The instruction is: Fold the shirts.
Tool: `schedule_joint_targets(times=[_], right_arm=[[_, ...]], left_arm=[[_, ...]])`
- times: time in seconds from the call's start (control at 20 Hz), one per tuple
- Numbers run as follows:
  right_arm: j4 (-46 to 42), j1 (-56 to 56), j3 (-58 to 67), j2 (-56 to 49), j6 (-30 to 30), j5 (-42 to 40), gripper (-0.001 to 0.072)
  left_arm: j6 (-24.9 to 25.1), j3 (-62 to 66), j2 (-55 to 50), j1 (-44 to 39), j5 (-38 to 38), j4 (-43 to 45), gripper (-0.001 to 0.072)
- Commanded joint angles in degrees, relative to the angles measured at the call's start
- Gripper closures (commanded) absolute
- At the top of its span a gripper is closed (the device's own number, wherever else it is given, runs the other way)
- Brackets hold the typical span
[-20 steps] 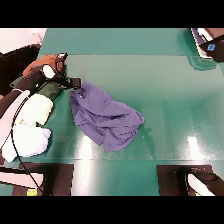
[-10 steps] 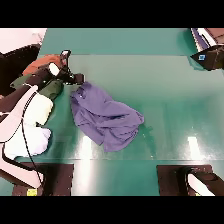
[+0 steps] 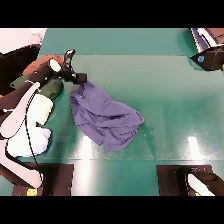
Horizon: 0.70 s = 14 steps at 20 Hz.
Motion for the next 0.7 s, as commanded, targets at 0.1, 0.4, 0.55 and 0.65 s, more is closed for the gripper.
schedule_joint_targets(times=[0.1, 0.4, 0.55, 0.65], right_arm=[[-4.9, 0.0, -13.8, -0.1, 8.2, 6.2, 0.0593], [16.5, 3.6, -34.9, -8.3, 1.5, -5.1, 0.0261], [19.8, 8.3, -35.1, -16.1, -0.6, -8.2, 0.0261], [21.8, 10.9, -33.2, -20.5, -2.9, -8.2, 0.0261]], left_arm=[[0.6, 9.3, 2.3, 0.0, -6.0, 0.4, 0.0682], [0.5, 12.5, 3.2, 0.0, -9.4, 0.1, 0.0681], [0.0, 12.5, 3.2, 0.0, -10.8, 0.1, 0.0681], [-0.2, 12.5, 3.2, 0.0, -11.3, 0.0, 0.0681]])
